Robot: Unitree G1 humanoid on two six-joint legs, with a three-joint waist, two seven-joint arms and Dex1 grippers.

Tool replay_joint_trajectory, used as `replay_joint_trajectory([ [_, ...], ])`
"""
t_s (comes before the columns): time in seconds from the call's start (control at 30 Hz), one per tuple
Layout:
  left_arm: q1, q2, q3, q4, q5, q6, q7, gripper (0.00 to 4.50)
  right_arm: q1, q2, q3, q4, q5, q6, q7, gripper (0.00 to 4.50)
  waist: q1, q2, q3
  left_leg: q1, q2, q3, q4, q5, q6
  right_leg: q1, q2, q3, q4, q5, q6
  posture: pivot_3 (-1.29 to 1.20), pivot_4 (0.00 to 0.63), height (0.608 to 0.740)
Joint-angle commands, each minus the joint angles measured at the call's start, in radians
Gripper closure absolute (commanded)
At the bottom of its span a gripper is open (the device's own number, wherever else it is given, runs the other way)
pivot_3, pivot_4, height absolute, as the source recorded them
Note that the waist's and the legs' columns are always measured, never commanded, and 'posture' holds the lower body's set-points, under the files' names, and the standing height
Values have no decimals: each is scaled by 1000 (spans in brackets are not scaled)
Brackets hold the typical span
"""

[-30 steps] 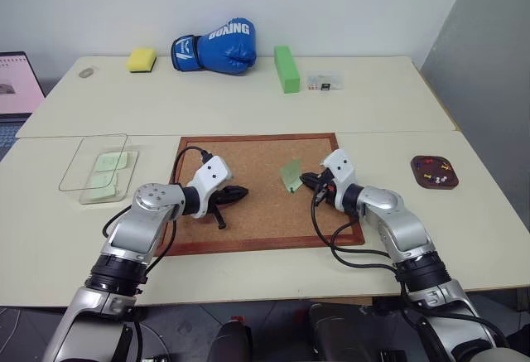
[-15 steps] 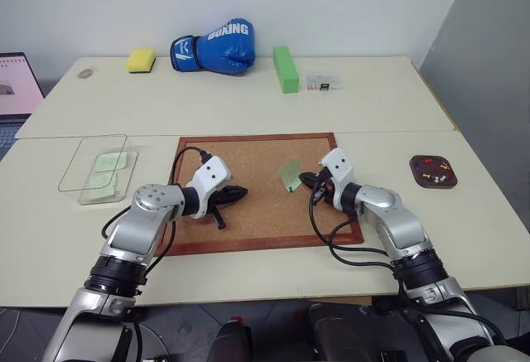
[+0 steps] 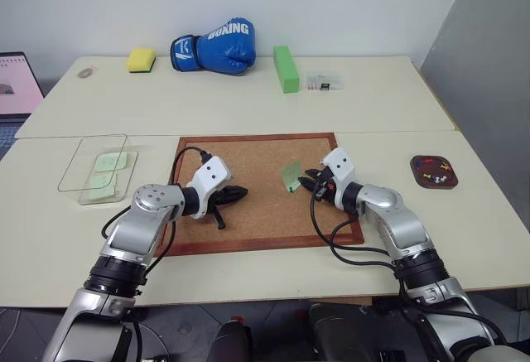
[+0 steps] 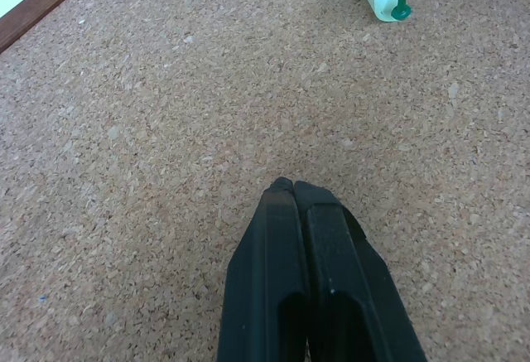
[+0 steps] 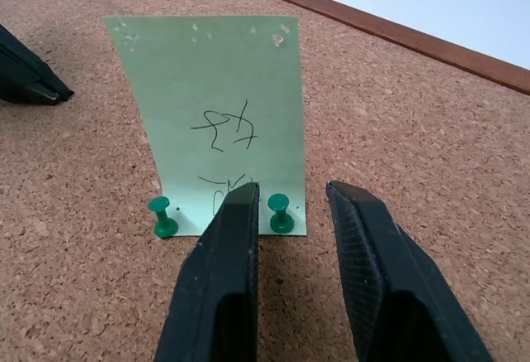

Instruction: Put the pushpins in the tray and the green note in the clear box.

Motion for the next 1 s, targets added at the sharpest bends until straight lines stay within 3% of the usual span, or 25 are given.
replay_joint_trajectory([
  [0.03, 12, 10, 1, -15, 6, 9, 0, 4500, -9, -1, -15, -18, 12, -7, 13, 3783, 0, 0, 0, 0, 0, 0, 0, 0, 0, 0, 0, 0, 0, 0, 0, 0, 150, 740],
  [0.17, 13, 9, 1, -14, 5, 9, 1, 4500, -9, -3, -19, -22, 17, -2, 21, 4444, 0, 0, 0, 0, 0, 0, 0, 0, 0, 0, 0, 0, 0, 0, 0, 0, 150, 740],
  [1.0, 10, 9, -3, -7, 8, 13, -1, 4500, -10, -46, -77, -191, 87, 66, 25, 4444, 3, 0, 0, -1, 0, 0, 0, 0, 0, 0, 0, 0, -1, 0, 0, 0, 150, 740],
])
